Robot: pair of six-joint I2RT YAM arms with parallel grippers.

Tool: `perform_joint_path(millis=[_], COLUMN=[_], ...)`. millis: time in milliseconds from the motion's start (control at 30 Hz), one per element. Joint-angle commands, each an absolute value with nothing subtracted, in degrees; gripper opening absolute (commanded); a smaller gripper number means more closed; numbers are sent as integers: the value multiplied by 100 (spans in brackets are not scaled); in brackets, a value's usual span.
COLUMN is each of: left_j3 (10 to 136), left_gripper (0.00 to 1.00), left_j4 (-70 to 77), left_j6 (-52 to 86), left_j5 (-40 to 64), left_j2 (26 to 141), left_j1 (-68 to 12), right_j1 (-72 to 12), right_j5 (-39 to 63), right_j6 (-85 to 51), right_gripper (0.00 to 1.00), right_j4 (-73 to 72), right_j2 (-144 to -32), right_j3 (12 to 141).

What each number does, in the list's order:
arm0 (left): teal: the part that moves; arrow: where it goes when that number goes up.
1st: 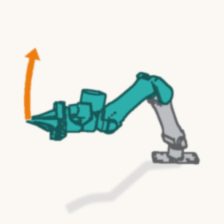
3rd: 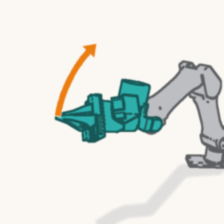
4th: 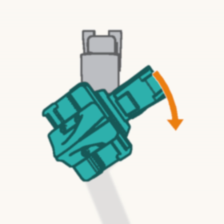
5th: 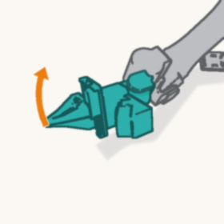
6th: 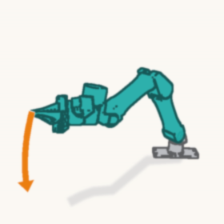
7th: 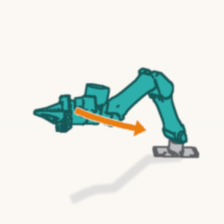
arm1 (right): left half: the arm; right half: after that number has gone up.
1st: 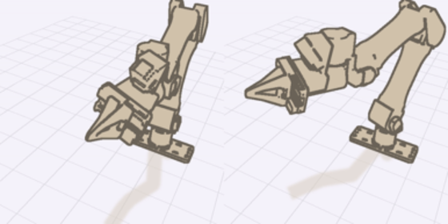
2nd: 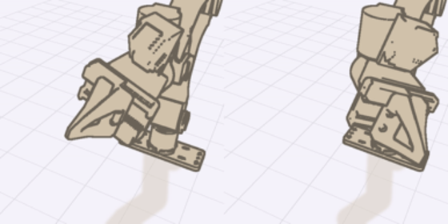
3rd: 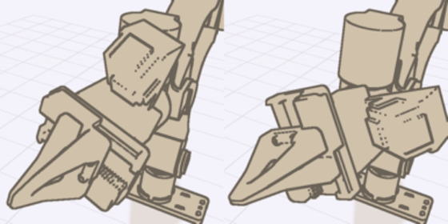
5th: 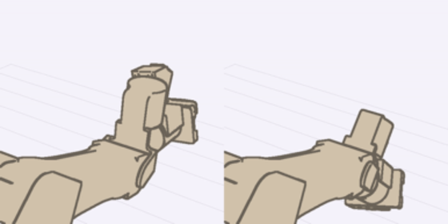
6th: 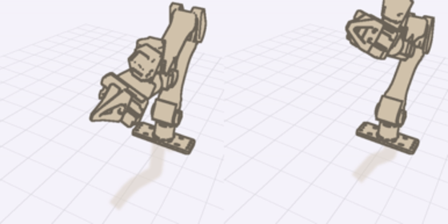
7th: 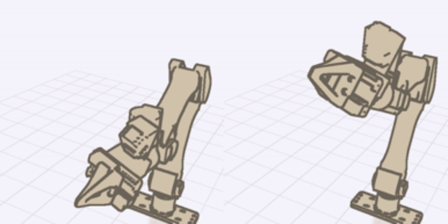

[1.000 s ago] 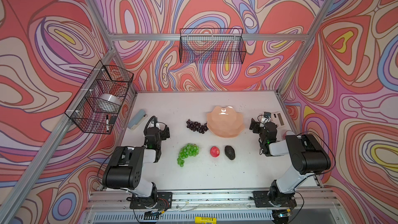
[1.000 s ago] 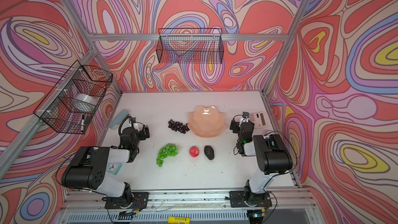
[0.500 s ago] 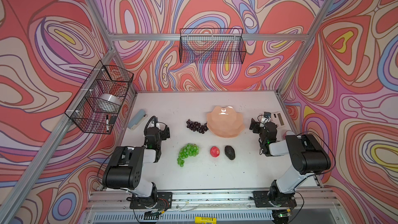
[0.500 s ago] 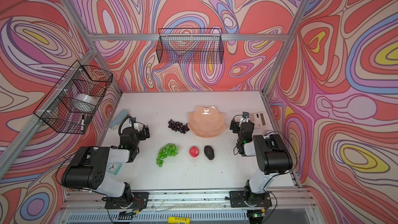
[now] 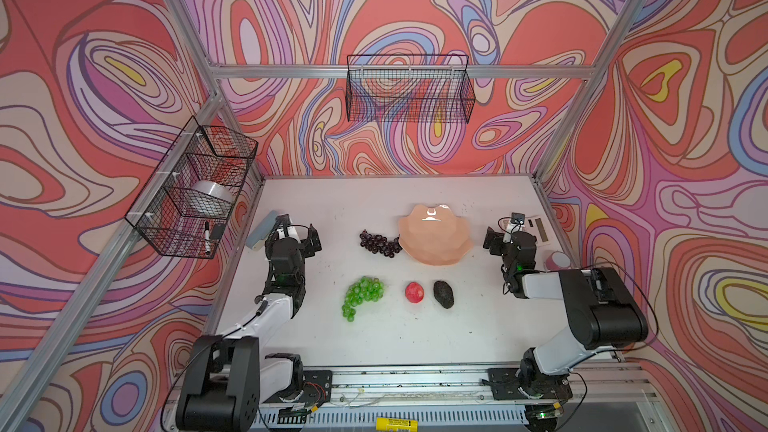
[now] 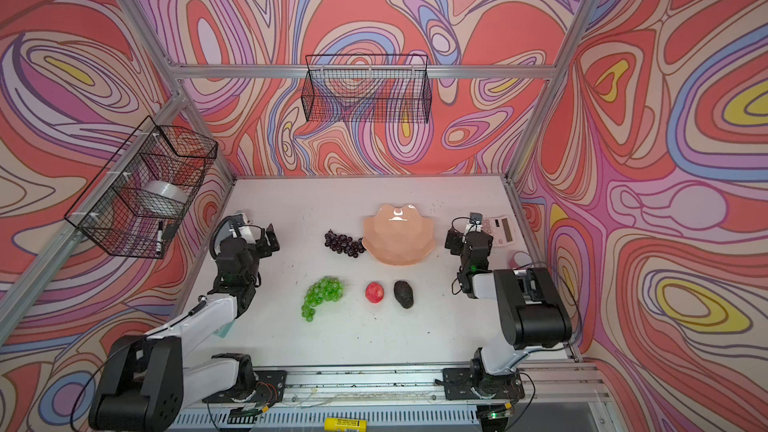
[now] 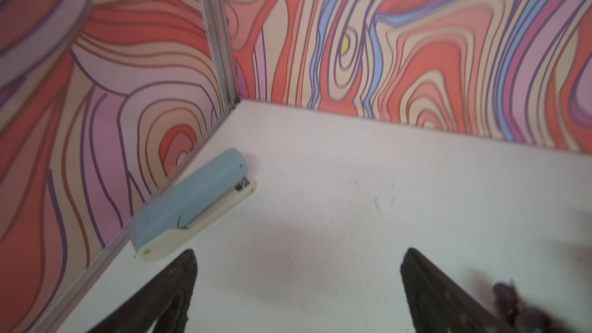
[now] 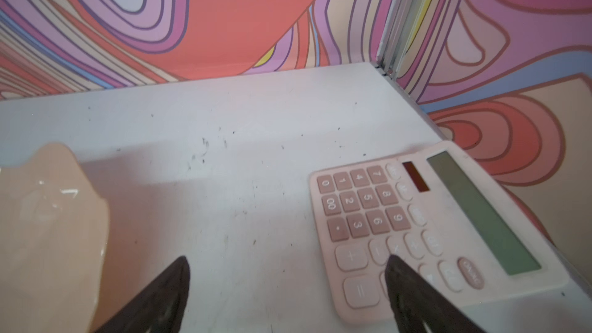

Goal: Arrange fruit in a fruit bowl
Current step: Pick up the fruit from the center of the table.

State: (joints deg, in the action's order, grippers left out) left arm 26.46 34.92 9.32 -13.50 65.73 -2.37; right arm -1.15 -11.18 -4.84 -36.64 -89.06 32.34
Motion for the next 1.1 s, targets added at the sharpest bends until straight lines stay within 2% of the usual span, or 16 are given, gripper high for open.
perform_joint_path(millis=[0,33,100,167,267,400,467,667,833,1067], left_j3=[2893,2892,2853,2880,3372,3656,3684,4191,4299,4315], left_gripper=[100,100,100,100,100,98,97,96,96,97], left_j4=[2778,2771,2886,2844,1862,758,509,-379,-365,-283], left_j6=[2238,2830,3026,2874,2922,2843,2914,2925,2983,3090], left_j5=[-1404,-1507,-1248,-643,-338,-463,-517,-359,-275,-171], left_j2=[6106,5966,5690,5388,5098,4894,4872,5068,5158,5316], left_j1=[-264,-263,-255,-255,-255,-255,-255,-255,-255,-252], right_j1=[-82,-79,-51,-59,-62,-62,-62,-338,-1242,-2421], right_j5=[-1332,-1455,-1441,-778,-82,889,807,332,-186,73], right_j6=[-1320,-1905,-3334,-3270,-3269,-2792,-2704,-2103,-1705,-1909], right_gripper=[98,98,98,98,98,98,98,98,98,98], right_j4=[-1150,-617,852,1821,2088,1177,853,2337,3335,4263], right_j2=[-8257,-8277,-8469,-8766,-8947,-8356,-7967,-7763,-7619,-7211], right_j3=[4668,5121,5952,6636,6879,6277,5949,6498,6590,6272])
